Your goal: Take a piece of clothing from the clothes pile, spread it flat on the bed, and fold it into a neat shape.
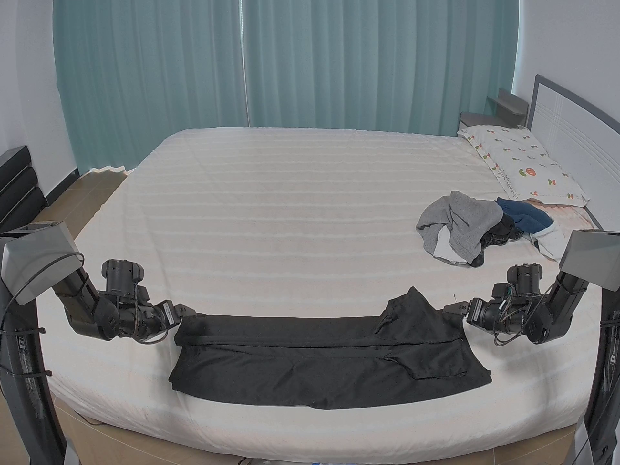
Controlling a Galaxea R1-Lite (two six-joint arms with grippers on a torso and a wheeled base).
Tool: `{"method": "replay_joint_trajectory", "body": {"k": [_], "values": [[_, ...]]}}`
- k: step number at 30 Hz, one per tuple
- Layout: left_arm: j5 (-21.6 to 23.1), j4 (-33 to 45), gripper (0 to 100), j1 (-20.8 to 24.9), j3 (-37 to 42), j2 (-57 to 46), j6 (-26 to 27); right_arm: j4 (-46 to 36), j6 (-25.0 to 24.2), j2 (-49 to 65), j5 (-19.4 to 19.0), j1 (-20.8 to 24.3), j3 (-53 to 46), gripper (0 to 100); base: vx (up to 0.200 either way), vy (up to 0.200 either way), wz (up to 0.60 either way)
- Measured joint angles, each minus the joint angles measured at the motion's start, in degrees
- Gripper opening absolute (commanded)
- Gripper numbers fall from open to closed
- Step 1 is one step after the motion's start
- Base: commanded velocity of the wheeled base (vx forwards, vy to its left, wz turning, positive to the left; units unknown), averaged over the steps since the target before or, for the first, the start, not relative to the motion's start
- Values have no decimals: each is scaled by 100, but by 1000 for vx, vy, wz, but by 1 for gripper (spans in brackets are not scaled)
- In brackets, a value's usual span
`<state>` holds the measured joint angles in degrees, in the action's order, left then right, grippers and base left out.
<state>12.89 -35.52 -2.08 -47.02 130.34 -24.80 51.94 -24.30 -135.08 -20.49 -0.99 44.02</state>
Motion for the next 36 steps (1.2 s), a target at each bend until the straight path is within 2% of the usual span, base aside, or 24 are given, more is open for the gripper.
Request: {"method": "replay_joint_trajectory", "body": {"k": [3, 6, 13, 23, 24, 28, 32, 33, 36], "values": [[-44, 0, 100, 107, -363, 63, -703, -13, -252, 2, 9, -9, 74, 100, 0, 0, 0], [-154, -11, 100, 208, -673, 212, -1020, -33, -542, -20, 51, -16, 167, 100, 0, 0, 0], [-811, -219, 100, 410, -1036, 624, -1078, -52, -745, -188, 233, -30, 424, 100, 0, 0, 0], [-906, -271, 100, 491, -1106, 872, -1070, -63, -786, -358, 235, -33, 523, 100, 0, 0, 0], [-908, -274, 0, 491, -1106, 883, -1070, -62, -786, -367, 235, -33, 529, 100, 0, 0, 0], [-919, -273, 0, 497, -1122, 913, -1075, -62, -841, -408, 235, -30, 590, 100, 0, 0, 0], [-952, -273, 0, 486, -1139, 922, -1075, -90, -1186, -461, 254, -2, 761, 100, 0, 0, 0], [-978, -273, 0, 478, -1141, 922, -1075, -152, -1224, -477, 262, 9, 818, 0, 0, 0, 0], [-1119, -271, 0, 453, -1152, 922, -1078, -367, -1257, -516, 273, 30, 925, 0, 0, 0, 0]]}}
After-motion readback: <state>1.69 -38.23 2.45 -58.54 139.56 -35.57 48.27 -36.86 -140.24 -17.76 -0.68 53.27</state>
